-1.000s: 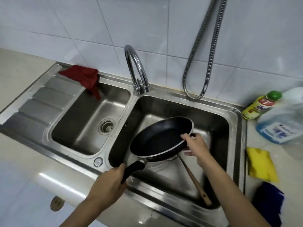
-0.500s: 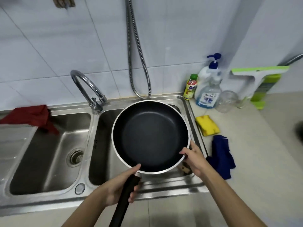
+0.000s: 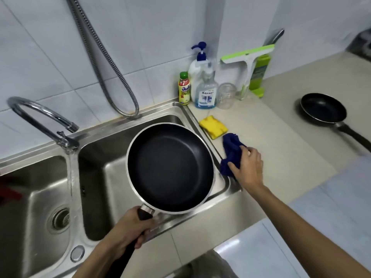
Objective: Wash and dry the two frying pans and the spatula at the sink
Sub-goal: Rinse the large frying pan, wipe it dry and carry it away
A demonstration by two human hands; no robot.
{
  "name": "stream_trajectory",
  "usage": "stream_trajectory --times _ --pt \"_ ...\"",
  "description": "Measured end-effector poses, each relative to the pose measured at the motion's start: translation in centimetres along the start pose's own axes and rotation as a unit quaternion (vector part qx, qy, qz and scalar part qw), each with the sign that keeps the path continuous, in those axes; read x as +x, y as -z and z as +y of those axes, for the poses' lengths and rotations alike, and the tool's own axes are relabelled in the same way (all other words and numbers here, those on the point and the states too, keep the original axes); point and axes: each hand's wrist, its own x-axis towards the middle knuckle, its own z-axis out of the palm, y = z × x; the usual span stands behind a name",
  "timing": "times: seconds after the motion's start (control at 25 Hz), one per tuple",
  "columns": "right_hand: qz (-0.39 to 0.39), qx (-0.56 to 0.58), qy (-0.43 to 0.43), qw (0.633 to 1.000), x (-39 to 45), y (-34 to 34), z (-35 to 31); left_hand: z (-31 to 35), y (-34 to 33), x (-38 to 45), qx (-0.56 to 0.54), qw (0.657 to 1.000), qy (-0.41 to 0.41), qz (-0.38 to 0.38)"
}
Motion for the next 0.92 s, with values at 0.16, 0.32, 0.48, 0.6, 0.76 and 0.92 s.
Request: stream_trajectory --times 0.16,0.32,0.48,0.6,0.76,0.92 --pt "-0.103 -0.018 0.004 0.994 1.7 -1.8 1.1 0.8 -0.9 0.0 0.001 1.000 0.005 -0.002" --pt "-0.083 -0.069 0.099 0.989 2.5 -2.3 1.7 1.7 -1.1 0.4 -0.049 0.999 0.015 0.010" --pt "-0.068 0.106 0.087 0.988 1.9 -0.6 3.7 2.0 -1.1 0.3 -0.094 0.995 0.018 0.026" --pt "-0.048 0.216 0.195 0.955 0.4 1.8 1.1 2.0 -1.8 0.3 -0.114 0.993 0.008 0.026" --pt "-0.060 0.159 0.349 0.921 2.6 4.1 -4.3 2.3 -2.1 0.0 -0.144 0.989 -0.006 0.040" --pt "-0.034 0.178 0.428 0.885 4.2 7.3 -7.8 2.5 -1.9 -1.3 -0.176 0.982 -0.023 0.066"
